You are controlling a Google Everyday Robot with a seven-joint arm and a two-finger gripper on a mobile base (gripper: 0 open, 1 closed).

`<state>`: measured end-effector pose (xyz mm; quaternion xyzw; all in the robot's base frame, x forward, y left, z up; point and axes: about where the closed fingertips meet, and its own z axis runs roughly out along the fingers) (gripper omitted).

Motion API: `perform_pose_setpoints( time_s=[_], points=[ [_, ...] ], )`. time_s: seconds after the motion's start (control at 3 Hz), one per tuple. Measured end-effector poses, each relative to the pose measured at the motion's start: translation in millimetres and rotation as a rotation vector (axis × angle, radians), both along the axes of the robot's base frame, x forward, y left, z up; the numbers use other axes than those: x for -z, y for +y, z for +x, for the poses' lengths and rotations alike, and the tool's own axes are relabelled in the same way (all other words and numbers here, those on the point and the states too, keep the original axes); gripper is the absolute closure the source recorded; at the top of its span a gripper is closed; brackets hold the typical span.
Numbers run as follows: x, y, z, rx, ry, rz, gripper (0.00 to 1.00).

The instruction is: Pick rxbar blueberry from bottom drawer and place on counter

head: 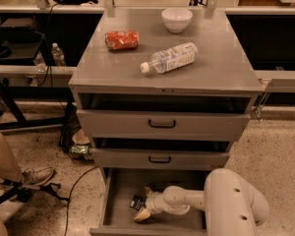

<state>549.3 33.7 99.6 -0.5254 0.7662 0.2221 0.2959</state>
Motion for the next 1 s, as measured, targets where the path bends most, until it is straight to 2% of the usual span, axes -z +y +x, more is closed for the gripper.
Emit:
perform_pose_setpoints(
  time_s=[1.0],
  points=[
    [-6.4,0.9,-1.6,-0.001,0.007,0.002,0.84]
  ],
)
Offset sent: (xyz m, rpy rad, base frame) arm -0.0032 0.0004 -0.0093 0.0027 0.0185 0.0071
